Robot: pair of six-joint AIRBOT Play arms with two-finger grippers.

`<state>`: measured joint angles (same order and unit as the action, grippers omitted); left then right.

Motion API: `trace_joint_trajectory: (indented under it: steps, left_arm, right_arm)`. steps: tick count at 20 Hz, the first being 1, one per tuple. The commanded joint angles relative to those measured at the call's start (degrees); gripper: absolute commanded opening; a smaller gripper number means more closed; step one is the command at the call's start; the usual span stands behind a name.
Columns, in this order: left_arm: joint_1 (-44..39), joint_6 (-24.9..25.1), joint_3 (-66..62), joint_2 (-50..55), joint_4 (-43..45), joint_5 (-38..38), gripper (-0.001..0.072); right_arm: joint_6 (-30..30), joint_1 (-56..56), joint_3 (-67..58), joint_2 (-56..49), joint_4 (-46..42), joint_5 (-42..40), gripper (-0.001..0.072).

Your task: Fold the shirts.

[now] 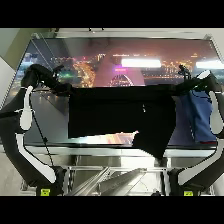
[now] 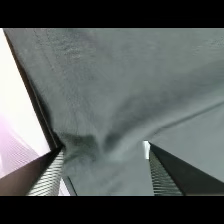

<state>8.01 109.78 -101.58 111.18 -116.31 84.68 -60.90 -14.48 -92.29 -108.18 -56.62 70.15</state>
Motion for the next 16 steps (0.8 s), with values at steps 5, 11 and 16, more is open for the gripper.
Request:
trace_joint_trajectory:
  steps: [5,11,16]
  left_arm:
    - [1.6,-8.7,8.0,-11.3,5.8,10.2,0.055]
    - [1.6,-6.1,48.3,-31.1,5.8,-2.1,0.0541]
    - [1.6,-4.5,61.6,-35.8,4.4,-12.3,0.0541]
  right_arm:
    - [-7.1,-3.4,0.8,13.1,-9.4,9.0,0.0328]
    - [-12.2,-11.2,18.6,28.6,-9.2,10.3,0.0324]
    - [-16.3,-17.1,36.0,38.2,-9.2,9.2,0.0324]
